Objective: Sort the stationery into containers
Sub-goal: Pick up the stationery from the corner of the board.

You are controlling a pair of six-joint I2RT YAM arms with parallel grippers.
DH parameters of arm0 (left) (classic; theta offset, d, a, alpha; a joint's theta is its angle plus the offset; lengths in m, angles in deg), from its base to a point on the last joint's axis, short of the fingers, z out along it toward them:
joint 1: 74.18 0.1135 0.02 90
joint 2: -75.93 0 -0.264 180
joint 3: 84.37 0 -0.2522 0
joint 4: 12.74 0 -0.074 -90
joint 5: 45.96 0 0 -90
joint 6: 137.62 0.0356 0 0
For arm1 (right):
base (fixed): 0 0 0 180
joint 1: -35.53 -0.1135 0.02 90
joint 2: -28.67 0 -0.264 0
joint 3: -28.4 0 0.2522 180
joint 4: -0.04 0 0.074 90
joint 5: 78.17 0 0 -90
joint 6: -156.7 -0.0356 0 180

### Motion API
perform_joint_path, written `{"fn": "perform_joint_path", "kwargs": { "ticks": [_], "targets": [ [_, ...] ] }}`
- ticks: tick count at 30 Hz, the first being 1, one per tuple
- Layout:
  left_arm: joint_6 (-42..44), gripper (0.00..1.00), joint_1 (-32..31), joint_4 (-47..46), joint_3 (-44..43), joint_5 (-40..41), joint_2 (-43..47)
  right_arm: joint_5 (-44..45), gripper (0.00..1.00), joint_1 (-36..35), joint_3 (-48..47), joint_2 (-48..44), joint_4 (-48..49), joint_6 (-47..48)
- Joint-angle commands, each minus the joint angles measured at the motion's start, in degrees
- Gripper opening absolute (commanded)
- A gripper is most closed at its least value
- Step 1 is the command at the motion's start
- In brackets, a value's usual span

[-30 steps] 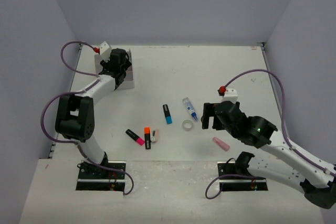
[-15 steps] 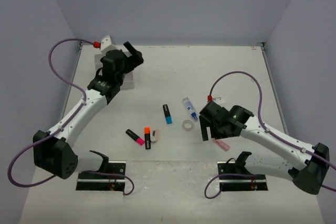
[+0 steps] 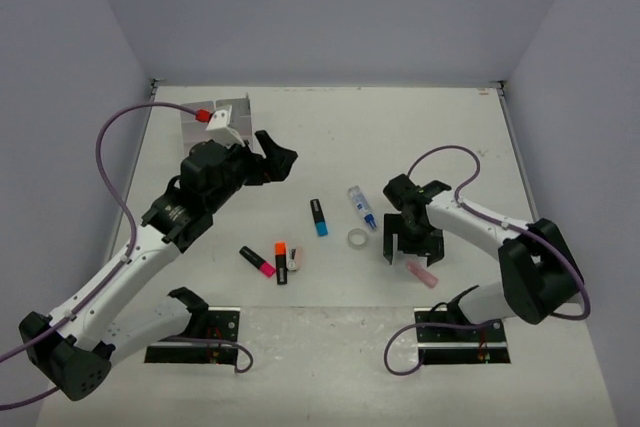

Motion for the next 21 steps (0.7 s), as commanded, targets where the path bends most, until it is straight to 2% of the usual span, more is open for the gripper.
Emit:
{"fn": "perform_joint_path", "kwargs": {
  "ticks": [1, 2, 5, 7, 11, 14, 18, 20, 21],
  "targets": [
    [2.94, 1.0, 0.01, -0.61, 2.05, -4.13, 2.71, -5.98, 0.88, 4.03, -0.05, 6.68, 7.45, 6.98],
    [3.41, 1.0, -0.06, -0.61, 2.27, -4.48, 2.72, -7.09, 0.78, 4.59, -0.61, 9.31, 7.83, 8.03],
    [3.85, 1.0, -0.06, -0.61, 2.7, -4.65, 3.07, -8.3, 0.73, 4.76, -1.12, 11.2, 7.45, 9.32],
    [4.25, 1.0, -0.06, -0.61, 3.18, -4.73, 3.47, -10.73, 0.61, 4.84, -0.39, 11.2, 8.32, 9.72],
    [4.46, 1.0, -0.06, -0.52, 2.96, -5.01, 3.86, -10.85, 0.59, 4.84, -1.48, 12.27, 6.45, 9.06],
    [4.37, 1.0, -0.06, -0.57, 2.91, -5.55, 4.18, -10.02, 0.54, 4.5, -2.27, 13.28, 6.07, 8.17],
    [5.29, 1.0, -0.06, -1.09, 2.96, -8.2, 3.47, -1.93, 0.63, 3.35, -1.48, 7.97, 6.72, 2.06],
    [5.87, 1.0, -0.1, -0.01, 2.35, -9.3, 0.99, 2.78, 0.83, 2.53, 0.38, 0.21, 7.76, -5.9],
    [5.87, 1.0, -0.32, 0.18, 2.26, -9.33, 0.33, 5.77, 0.88, 1.95, 2.01, -5.21, 8.37, -10.26]
  ]
}}
